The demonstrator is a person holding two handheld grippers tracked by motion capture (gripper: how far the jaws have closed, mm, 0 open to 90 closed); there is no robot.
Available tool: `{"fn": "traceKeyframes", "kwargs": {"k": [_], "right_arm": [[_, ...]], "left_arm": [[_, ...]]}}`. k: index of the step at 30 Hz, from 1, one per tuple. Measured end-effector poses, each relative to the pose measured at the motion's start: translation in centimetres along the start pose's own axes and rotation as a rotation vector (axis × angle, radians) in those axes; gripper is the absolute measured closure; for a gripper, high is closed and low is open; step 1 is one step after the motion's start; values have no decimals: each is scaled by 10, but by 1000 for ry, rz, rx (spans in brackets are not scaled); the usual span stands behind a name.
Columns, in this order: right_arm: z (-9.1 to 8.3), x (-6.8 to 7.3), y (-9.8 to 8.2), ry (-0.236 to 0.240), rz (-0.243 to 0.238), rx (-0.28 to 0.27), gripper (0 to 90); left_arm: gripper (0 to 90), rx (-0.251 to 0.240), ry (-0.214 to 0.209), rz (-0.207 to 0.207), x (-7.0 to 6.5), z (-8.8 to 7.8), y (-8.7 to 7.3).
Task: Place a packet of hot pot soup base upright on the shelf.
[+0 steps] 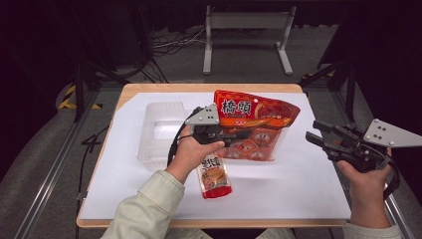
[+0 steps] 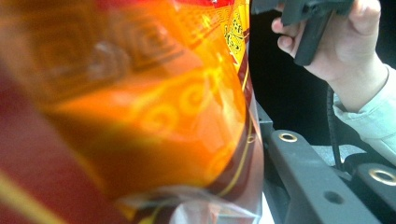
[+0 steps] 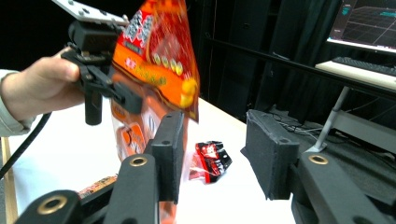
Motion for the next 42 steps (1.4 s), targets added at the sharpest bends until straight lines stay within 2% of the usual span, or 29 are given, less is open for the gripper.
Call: {"fn": "traceKeyframes", "kwargs": {"k": [3,7,12,14,19,22,25,26,27,33,42], "right_arm": [[2,-5,-3,25,24,12,574],[5,-9,-7,20,35,29,562],[7,-15,-11,18,52,38,558],[7,-16,-12,14,58,44,558],[10,-20,-15,4,70,56,552],[11,-21,-17,-2,70,63,551],[13,-23,-20,-8,75,78,551],[14,-24,-20,-10,77,82,551],[14,-24,-21,-10,79,83,551],[16,-28,-24,-21,90,84,542],[17,-30,-26,-21,101,86,542]], "left_arm": [[715,-8,7,-8,5,-6,5],[715,-18,18,-12,9,-12,11],[715,-18,47,14,14,-24,21],[715,-6,71,33,16,-29,23],[715,-9,90,30,20,-37,24],[715,-6,113,35,24,-44,24],[715,-2,155,34,30,-56,22],[715,-2,155,34,30,-56,22],[715,-1,174,30,33,-62,20],[715,-8,212,19,41,-78,17],[715,21,321,28,54,-103,9]]}}
Point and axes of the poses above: each handheld gripper's, and its own axes: z roughly forward along the jaws, y roughly out of its top, x roughly to its left, the point moved 1 cm from there along z, roughly forward along the jaws, and after that the axes turned 10 degrees about z, right-handed, at the moved point
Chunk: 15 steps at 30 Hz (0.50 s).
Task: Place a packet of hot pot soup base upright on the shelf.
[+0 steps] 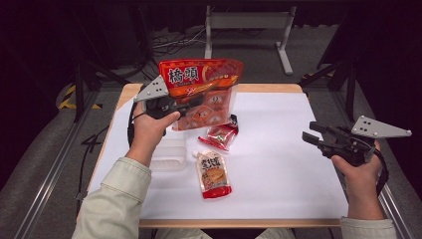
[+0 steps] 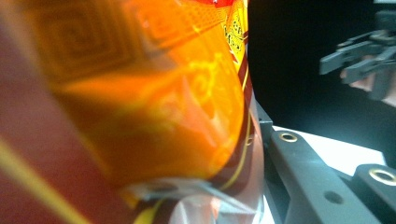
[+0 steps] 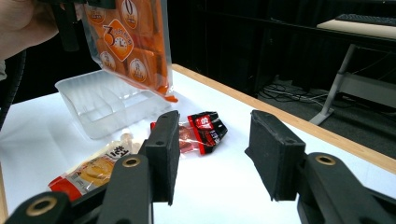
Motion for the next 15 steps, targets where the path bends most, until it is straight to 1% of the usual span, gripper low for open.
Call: {"fn": "traceKeyframes", "kwargs": {"k": [2,4,10,15], "right_arm": [[0,-1,0,1,0,1,542],[0,-1,0,-1,1,2,543],[3,-2,-2,15,7,8,553],[3,-3,-3,13,14,10,551]], "left_arm": [[715,6,22,-16,6,-5,-3],[715,9,27,-16,8,-7,-4],[715,12,66,-22,15,-15,-7],[714,22,107,-27,21,-19,-11]]}}
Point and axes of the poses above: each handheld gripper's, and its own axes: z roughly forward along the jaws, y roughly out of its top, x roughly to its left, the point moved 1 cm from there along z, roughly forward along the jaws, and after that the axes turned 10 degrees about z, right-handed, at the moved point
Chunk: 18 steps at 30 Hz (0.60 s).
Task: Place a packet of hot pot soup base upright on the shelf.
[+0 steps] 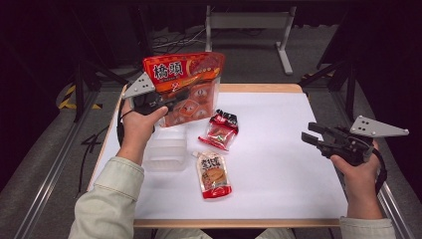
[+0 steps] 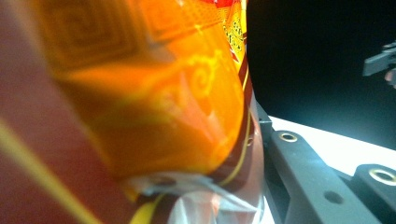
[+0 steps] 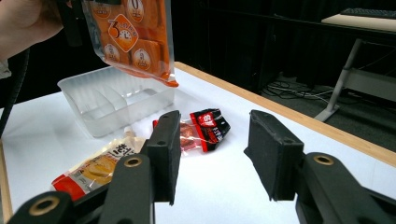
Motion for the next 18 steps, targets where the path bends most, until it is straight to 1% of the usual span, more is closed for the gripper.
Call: {"fn": "traceKeyframes", "kwargs": {"k": [3,4,6,8,9,11,14,18], "right_arm": [[0,-1,0,-2,1,-1,548],[0,-1,0,-2,1,-1,548],[-1,-1,0,-3,3,0,548],[-1,-1,0,-1,4,-2,547],[-1,-1,0,-2,5,-1,547],[0,-2,0,-1,7,-2,547],[0,-2,-1,-1,7,-2,547],[0,-2,-1,2,10,0,547]], "left_arm": [[714,8,27,-8,5,-2,-3],[714,8,27,-8,5,-2,-3],[714,13,53,-14,11,-5,-7],[714,17,64,-21,14,-6,-10],[714,22,76,-10,16,-6,-11],[714,33,89,-7,19,-8,-14],[714,38,96,-8,22,-10,-16],[714,30,115,-38,27,-15,-22]]}}
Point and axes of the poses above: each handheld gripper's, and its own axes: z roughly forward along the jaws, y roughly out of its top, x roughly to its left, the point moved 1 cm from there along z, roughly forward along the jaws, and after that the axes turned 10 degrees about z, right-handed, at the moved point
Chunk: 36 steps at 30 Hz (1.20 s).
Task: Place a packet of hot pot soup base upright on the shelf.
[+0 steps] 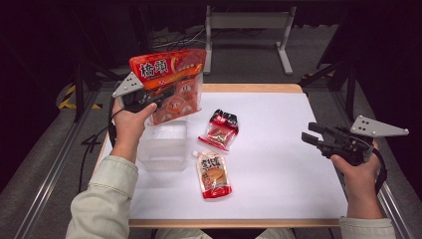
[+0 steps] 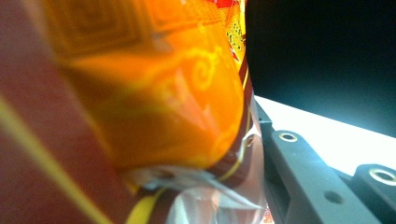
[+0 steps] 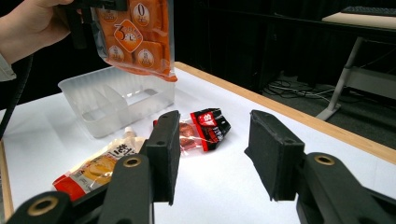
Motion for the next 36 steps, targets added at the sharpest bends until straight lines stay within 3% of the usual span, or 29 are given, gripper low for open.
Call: {"fn": "traceKeyframes", "kwargs": {"k": [10,16,24,32,36], "right_arm": [[1,0,0,3,0,4,547],[2,0,-1,9,0,7,553],[3,0,-2,14,0,12,556],[3,0,-2,20,0,15,556],[4,1,-2,27,-4,21,556]], "left_arm": [[714,-8,37,-43,8,-8,-12],[714,-4,31,-61,9,-7,-20],[714,-8,80,-104,14,-8,-33],[714,3,96,-105,16,-8,-42],[714,18,148,-108,15,-9,-44]]}}
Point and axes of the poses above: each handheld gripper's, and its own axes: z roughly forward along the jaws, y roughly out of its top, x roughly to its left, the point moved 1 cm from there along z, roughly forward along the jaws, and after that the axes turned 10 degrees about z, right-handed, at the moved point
